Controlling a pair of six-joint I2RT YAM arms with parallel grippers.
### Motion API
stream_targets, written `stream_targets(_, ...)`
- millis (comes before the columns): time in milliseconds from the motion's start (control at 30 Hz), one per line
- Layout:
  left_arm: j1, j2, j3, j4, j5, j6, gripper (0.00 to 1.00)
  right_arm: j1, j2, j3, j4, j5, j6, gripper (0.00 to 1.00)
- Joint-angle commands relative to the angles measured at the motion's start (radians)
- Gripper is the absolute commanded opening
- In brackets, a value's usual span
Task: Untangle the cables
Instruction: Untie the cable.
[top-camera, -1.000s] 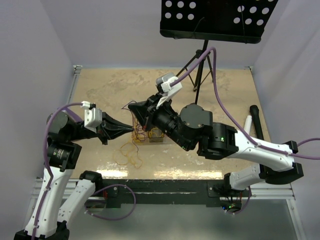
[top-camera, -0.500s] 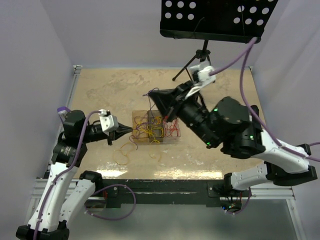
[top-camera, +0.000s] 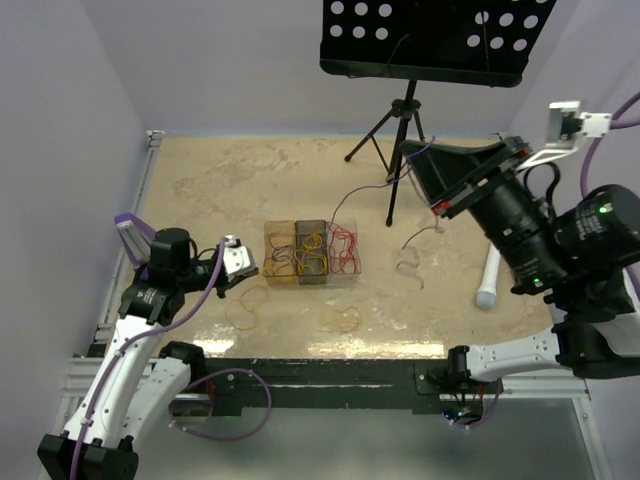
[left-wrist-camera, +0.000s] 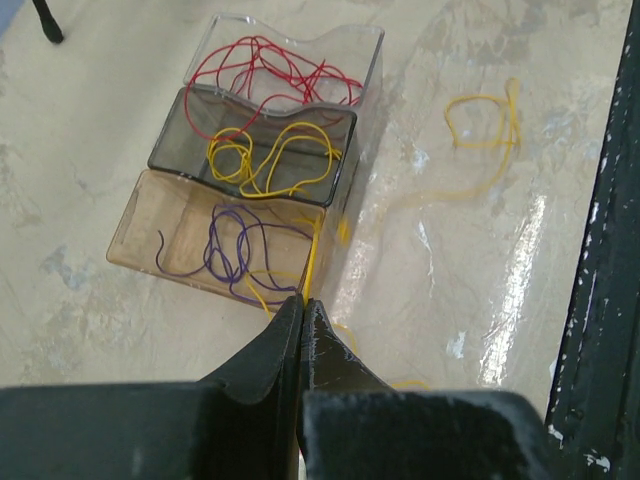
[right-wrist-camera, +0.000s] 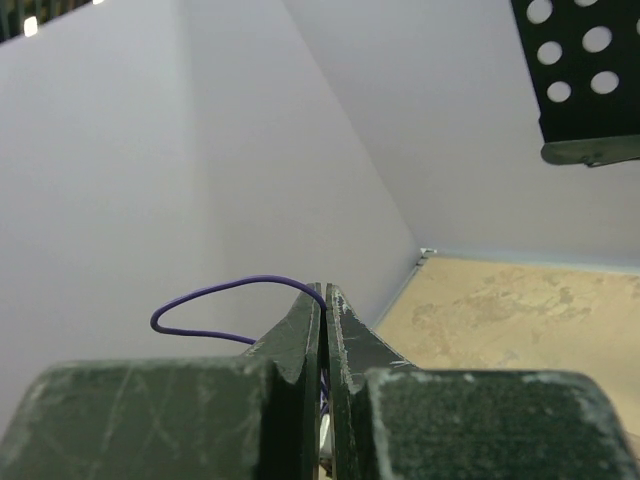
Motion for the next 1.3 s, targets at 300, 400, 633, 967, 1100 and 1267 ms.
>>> stream_targets(300,0.004,-0.008,0.039,-0.082,0.032,0.091,0.00,0.001,0.050,0.015,0.045,0.063,-0.008,0.00)
stream_targets(400,0.004,-0.038,0.069,-0.131,0.078,0.118,0.00,0.001,0.110,-0.039,0.056,0.124,-0.004,0.00)
stream_targets(633,0.004,-0.058,0.144,-0.347,0.159,0.270,0.00,-0.112,0.222,-0.137,0.197,0.062,-0.040,0.00)
stream_targets(967,0.004,-0.131,0.218,-0.545,0.217,0.482,0.00,-0.264,0.334,-0.206,0.323,-0.095,-0.020,0.00)
stream_targets(1100,0.005,-0.136,0.236,-0.583,0.223,0.514,0.00,-0.294,0.392,-0.208,0.331,-0.114,-0.013,0.00)
stream_targets(1267,0.004,-0.151,0.264,-0.594,0.248,0.516,0.00,-0.323,0.452,-0.250,0.375,-0.111,-0.022,0.00)
